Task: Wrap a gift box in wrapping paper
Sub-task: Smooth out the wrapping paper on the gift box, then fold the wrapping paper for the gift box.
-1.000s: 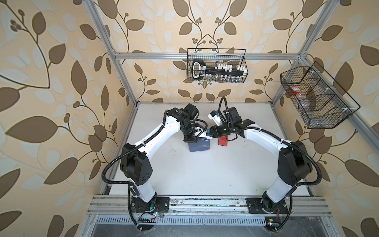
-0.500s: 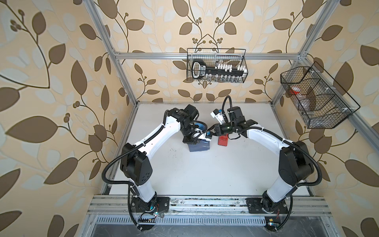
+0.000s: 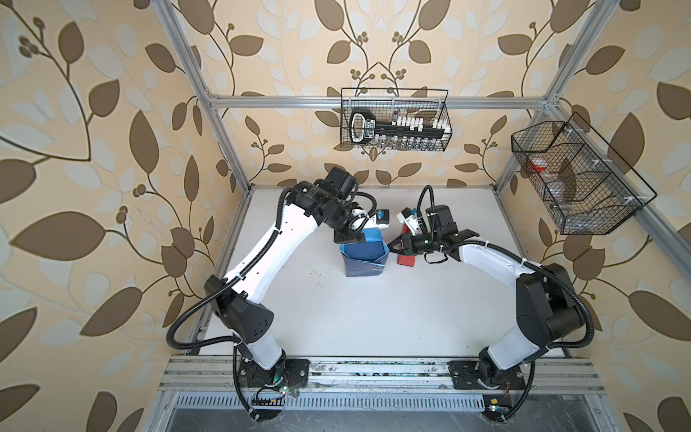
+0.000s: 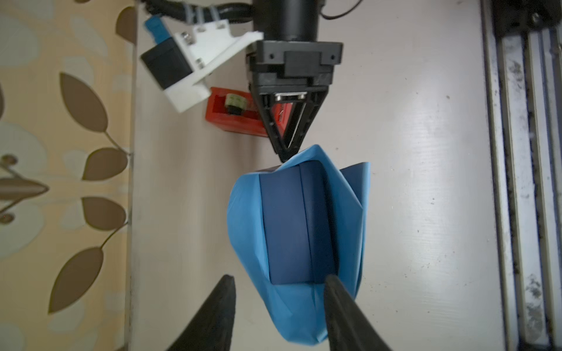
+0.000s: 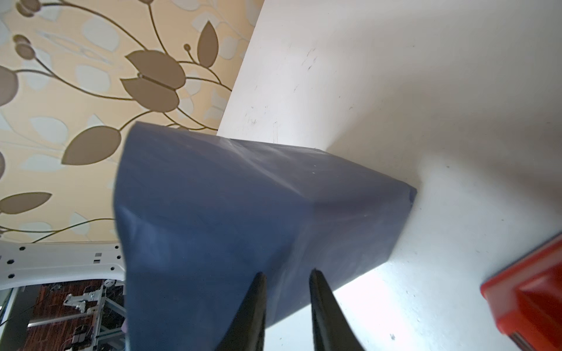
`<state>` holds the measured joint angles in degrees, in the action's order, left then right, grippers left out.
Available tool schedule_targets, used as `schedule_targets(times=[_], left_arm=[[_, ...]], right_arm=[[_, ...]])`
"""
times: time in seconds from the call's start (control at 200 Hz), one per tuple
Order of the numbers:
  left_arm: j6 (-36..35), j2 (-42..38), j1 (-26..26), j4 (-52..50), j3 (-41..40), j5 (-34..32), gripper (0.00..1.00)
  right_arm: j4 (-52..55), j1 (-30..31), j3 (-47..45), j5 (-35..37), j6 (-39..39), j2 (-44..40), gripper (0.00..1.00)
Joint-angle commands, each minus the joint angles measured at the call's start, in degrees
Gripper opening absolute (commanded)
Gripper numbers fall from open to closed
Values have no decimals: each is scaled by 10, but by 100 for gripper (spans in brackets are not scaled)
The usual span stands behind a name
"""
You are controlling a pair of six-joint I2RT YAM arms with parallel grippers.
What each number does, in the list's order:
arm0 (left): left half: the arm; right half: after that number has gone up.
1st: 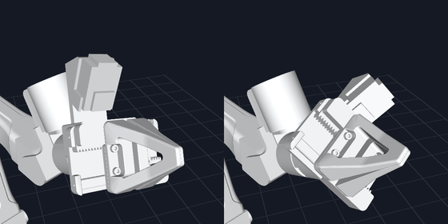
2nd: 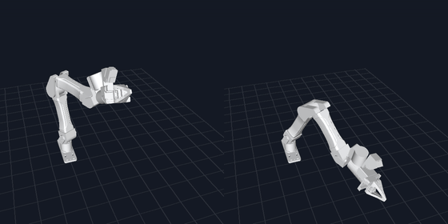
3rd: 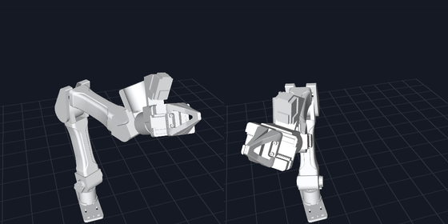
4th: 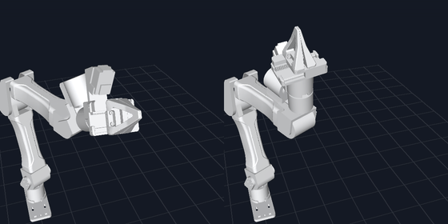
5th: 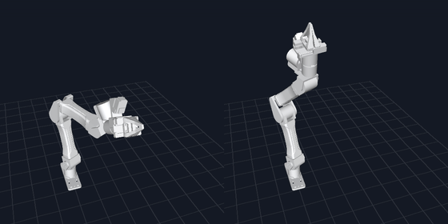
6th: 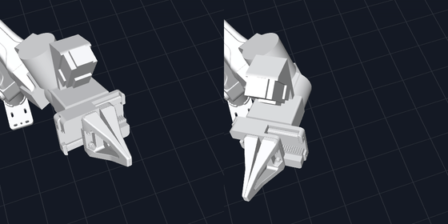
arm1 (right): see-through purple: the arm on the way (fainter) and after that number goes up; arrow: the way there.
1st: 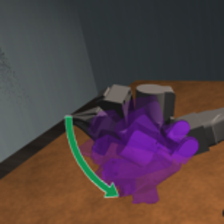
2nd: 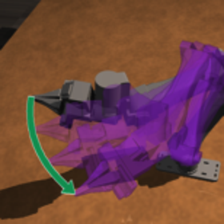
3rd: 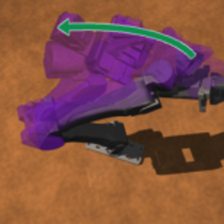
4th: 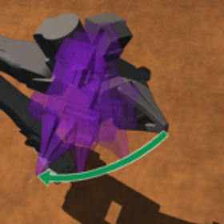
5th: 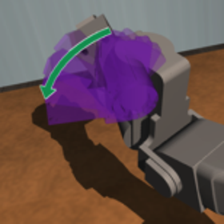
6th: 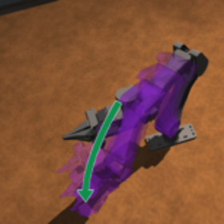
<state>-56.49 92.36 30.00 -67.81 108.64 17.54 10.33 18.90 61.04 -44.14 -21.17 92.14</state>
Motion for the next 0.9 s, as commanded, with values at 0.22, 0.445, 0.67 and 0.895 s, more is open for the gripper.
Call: schedule_targets(times=[0.22,0.445,0.67,0.895], left_arm=[[384,-138,-189,105,-228,52,13],[619,-129,-228,348,-410,208,0],[747,-104,-225,477,-460,283,0],[821,-86,-197,538,-519,327,0]], right_arm=[[-16,-8,-11,32,-6,-35,27],[-24,2,-14,21,-4,-21,26],[-42,24,-17,14,-15,-7,26],[-59,27,-25,13,-31,-6,26]])
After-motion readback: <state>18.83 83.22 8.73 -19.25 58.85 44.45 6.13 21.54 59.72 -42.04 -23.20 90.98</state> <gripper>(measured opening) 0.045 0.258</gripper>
